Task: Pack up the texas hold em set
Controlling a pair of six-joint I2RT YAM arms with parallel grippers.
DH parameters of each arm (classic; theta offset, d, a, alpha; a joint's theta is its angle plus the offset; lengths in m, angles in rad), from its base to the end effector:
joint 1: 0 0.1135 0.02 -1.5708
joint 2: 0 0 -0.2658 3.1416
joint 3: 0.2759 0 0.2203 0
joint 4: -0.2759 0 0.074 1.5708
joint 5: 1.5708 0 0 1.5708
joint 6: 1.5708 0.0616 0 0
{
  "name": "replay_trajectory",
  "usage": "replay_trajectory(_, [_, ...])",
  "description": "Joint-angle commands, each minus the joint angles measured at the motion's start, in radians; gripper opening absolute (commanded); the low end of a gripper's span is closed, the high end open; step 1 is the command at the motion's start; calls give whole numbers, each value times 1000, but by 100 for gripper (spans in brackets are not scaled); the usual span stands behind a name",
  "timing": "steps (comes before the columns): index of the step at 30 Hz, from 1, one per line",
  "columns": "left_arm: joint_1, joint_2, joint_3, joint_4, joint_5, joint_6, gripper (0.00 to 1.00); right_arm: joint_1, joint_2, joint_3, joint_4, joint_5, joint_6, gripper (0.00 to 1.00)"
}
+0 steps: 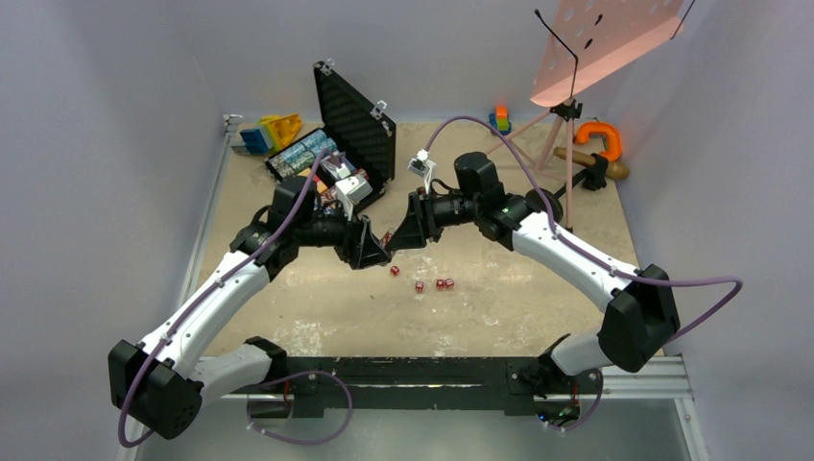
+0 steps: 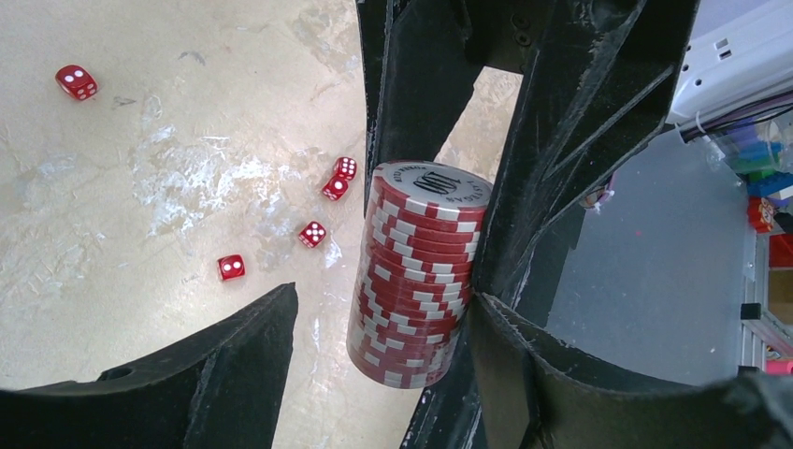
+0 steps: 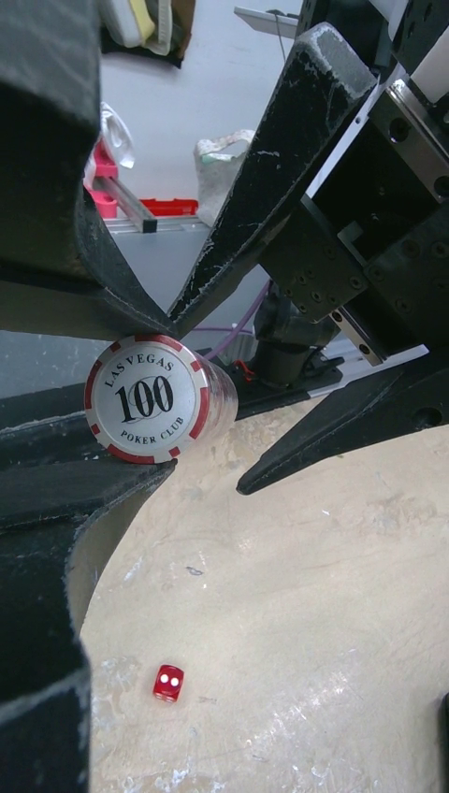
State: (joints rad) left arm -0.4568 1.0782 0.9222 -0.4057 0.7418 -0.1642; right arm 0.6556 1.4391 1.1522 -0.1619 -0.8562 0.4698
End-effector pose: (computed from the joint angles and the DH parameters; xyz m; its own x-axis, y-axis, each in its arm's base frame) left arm 0.1738 -0.1318 0.3104 -0.6086 0.1648 -0.7761 0.7490 0.4423 -0.4934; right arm 0.2161 0.2249 0.3250 -0.7318 -0.1885 -0.6550 -0.6815 0.2130 0.7001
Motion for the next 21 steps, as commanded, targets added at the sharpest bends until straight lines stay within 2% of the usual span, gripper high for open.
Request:
replay_trajectory(1, [-11,19,18,37,15,-6,69,9,-41,6,91,-64,26,0])
replay_trajectory(3, [-16,24,20,32,9,-4,64,10,-39,5,99,-62,33,0])
replay_trajectory(7, [-20,24,21,27,0,0,48,10,-39,6,93,-50,27,0])
replay_trajectory(8, [-20,25,23,26,-2,3,41,9,-40,6,92,-50,26,0])
replay_trajectory(12, [-20,24,26,19,-3,14,6,9,-39,10,69,-25,7,1])
replay_trajectory(13, [-20,23,28,14,-6,21,0,9,-39,13,57,-16,-2,7])
replay_trajectory(16, [-20,12,35,-9,-50,51,0,9,-61,13,39,38,-21,47])
replay_trajectory(18, [-20,-1,33,-21,-86,78,0,7,-84,13,23,91,-37,69])
replay_trajectory(21, [-19,2,48,-55,-185,128,0,-14,-124,8,-10,176,-61,81])
